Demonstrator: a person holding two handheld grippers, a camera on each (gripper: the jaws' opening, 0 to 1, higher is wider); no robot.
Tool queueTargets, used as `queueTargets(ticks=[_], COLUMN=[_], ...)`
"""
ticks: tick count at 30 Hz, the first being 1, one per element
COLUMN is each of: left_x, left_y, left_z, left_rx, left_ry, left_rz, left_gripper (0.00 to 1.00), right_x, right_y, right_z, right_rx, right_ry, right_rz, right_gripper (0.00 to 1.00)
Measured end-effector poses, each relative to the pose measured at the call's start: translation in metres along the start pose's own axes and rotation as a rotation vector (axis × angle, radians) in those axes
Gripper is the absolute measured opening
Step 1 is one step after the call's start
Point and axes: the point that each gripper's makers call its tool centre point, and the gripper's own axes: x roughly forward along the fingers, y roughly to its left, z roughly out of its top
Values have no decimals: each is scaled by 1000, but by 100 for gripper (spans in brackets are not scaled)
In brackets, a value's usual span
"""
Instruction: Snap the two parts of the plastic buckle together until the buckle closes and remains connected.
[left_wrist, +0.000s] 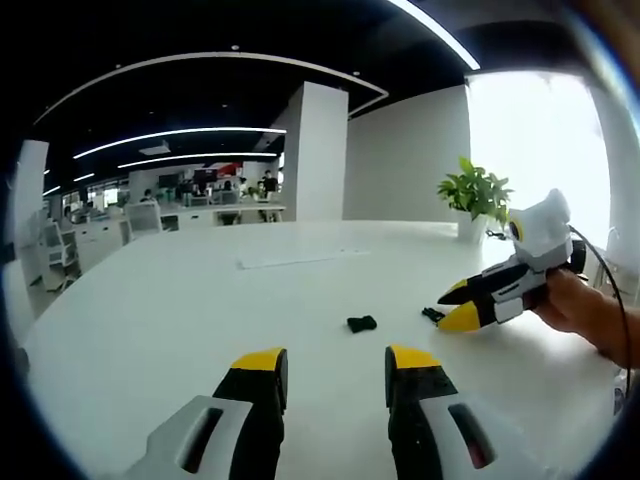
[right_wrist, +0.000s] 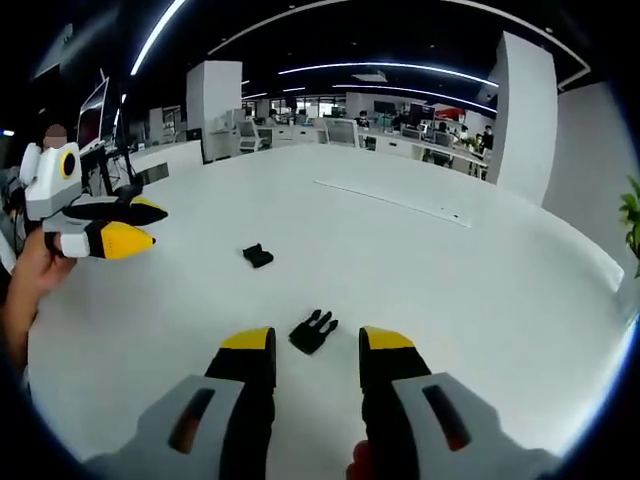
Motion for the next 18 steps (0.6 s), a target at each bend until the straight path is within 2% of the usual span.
queueTargets(ticks=[6, 18], left_x=[0, -1], left_y=[1, 1], left_z=[1, 1], left_rx=[0, 2], left_ry=[-2, -2], left_rz=[1, 5], left_gripper=[40, 39], right_x=[2, -7], right_y=[-7, -20], right_z=[0, -4], right_rx=[-1, 19], right_ry=[-1, 1], right_rz=[-18, -55], right_gripper=[33, 33])
